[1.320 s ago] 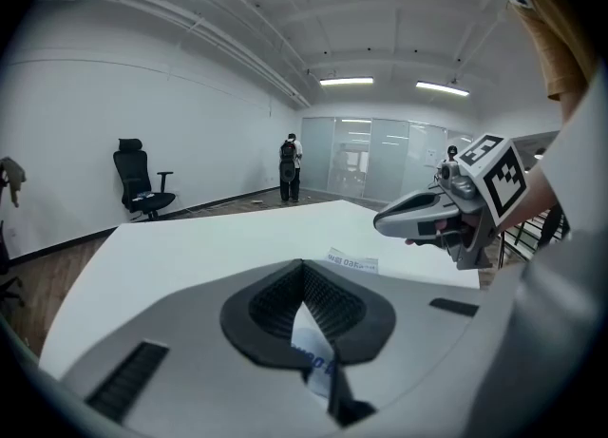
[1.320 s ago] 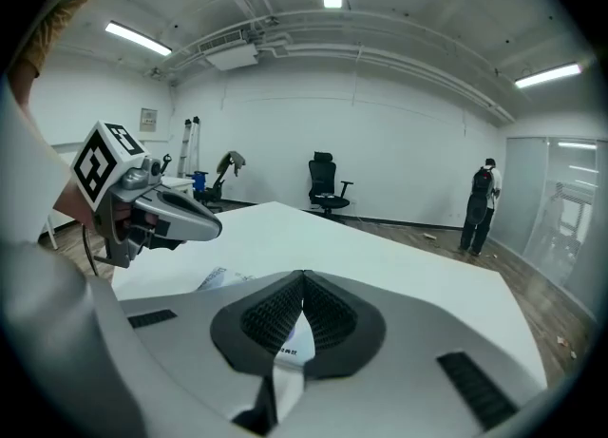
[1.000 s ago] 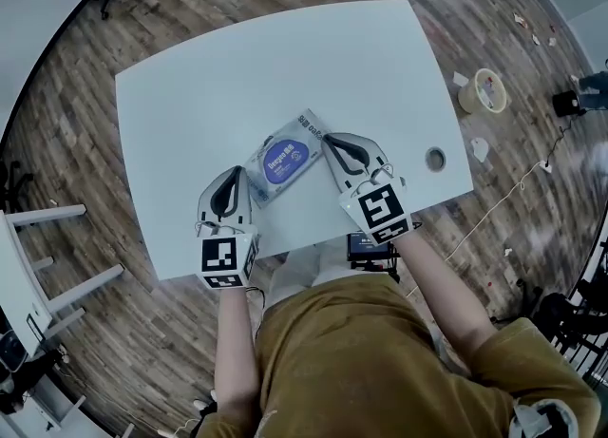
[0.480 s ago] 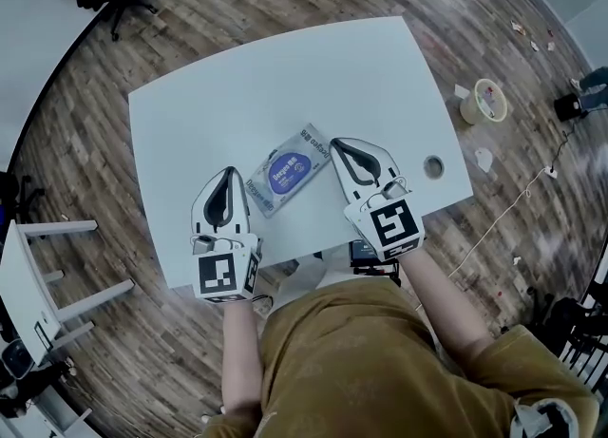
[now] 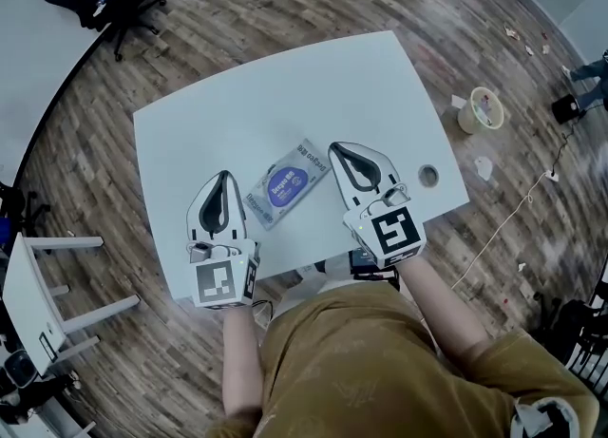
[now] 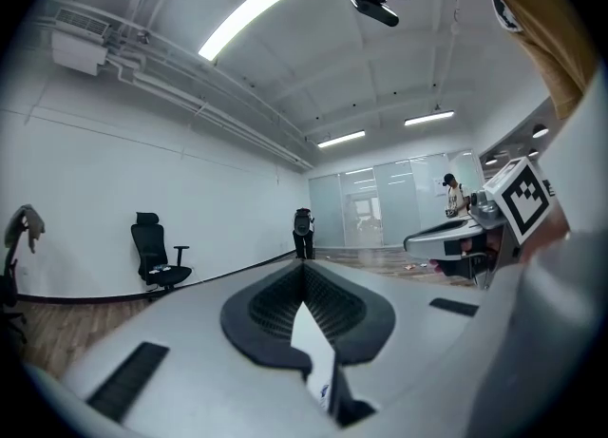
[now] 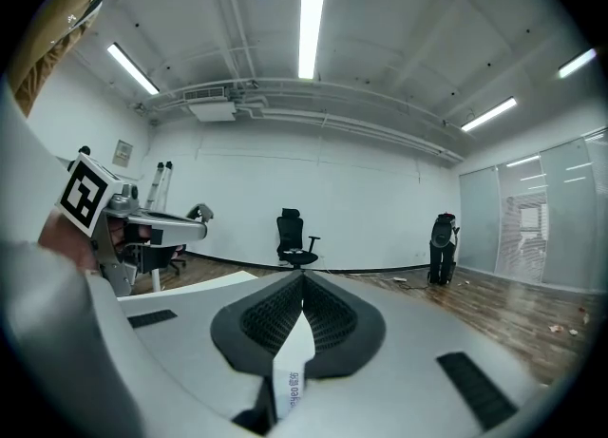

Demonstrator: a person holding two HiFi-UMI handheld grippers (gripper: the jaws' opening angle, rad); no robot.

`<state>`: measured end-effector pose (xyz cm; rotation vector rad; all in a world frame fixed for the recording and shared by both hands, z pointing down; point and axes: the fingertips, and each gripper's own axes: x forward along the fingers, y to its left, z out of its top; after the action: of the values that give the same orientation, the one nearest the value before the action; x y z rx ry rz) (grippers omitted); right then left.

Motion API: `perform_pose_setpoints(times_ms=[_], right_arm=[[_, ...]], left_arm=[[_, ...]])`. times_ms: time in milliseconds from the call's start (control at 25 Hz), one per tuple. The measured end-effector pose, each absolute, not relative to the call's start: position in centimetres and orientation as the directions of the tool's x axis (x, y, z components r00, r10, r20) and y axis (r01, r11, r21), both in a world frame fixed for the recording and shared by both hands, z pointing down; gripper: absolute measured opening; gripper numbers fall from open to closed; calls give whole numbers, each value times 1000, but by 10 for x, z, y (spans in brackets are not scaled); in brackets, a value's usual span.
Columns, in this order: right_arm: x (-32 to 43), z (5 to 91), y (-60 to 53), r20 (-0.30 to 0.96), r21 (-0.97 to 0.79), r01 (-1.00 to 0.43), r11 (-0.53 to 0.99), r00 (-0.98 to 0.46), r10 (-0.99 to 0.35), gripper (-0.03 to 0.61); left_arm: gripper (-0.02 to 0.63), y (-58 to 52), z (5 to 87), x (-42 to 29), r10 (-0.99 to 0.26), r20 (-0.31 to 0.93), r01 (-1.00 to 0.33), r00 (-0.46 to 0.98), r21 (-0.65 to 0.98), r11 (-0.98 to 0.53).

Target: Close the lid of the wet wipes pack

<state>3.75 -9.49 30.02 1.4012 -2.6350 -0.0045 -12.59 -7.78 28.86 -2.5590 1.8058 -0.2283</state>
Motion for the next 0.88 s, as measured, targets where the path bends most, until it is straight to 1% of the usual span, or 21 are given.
perform_pose_setpoints(times_ms=[440,880], right_arm=[[42,264,-94,52,19,-837,547,-546,-836,6],[49,264,-94,68,42,-843,535,-532,-844,6]], left_arm=[[-8,-77,256,-126,-947,62,-941,315,-110,-320],[-8,-78,263,-119,-944,84,-938,319,-116,-328]])
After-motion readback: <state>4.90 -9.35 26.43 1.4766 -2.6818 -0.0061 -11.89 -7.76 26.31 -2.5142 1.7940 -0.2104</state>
